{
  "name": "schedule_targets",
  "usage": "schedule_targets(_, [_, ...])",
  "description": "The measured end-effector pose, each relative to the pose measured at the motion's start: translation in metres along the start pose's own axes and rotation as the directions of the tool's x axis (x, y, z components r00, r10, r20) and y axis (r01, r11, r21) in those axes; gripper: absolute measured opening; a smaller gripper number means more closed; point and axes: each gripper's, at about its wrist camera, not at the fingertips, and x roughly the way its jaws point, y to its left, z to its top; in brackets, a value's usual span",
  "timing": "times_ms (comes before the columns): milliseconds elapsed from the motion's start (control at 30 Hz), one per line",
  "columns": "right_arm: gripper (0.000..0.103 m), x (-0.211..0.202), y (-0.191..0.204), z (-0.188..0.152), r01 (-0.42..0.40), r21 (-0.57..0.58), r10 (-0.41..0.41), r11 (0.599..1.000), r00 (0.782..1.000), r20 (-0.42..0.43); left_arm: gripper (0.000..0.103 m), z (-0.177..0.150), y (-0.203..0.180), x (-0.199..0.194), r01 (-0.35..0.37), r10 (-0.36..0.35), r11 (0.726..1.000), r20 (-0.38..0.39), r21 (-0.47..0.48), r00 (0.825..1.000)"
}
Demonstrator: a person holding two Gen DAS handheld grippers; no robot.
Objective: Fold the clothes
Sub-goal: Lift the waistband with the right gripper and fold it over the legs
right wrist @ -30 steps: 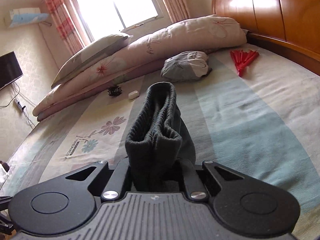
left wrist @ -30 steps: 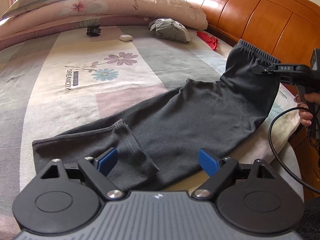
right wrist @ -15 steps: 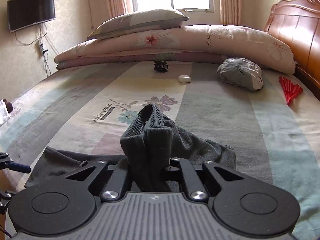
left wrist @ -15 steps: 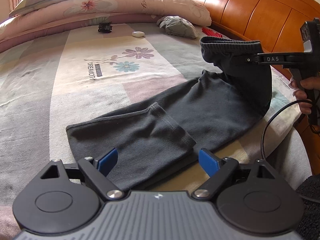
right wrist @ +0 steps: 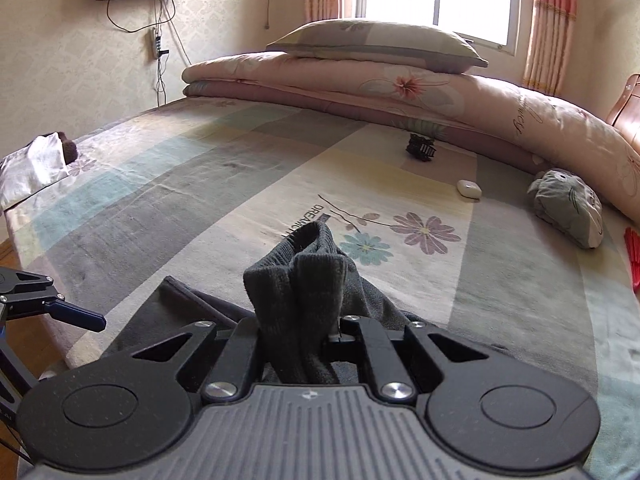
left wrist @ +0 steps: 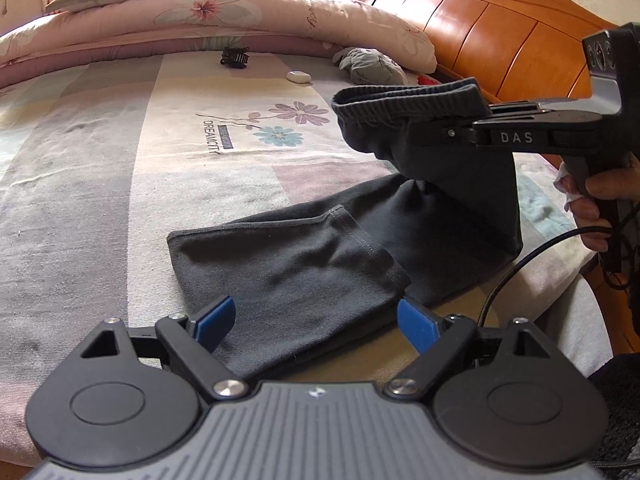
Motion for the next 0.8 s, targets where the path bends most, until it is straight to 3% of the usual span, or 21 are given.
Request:
schedule_targets(367, [0.011, 0.018, 0.048, 0.008, -0.023, -0.117, 0.02, 0.993, 0.999, -0.032, 0.089, -0.016, 0.018, -0.021, -0.052, 0.053, 0.997, 0.013, -0.064, 0.999])
schedule_targets(800, [0.011, 0.031, 0.097, 0.008, -0.02, -0.25, 0.006, 0.968, 0.998, -0.055, 0.089, -0.02, 0.025, -0.022, -0.043, 0.045, 0.994, 0.02, -0.097, 0.999])
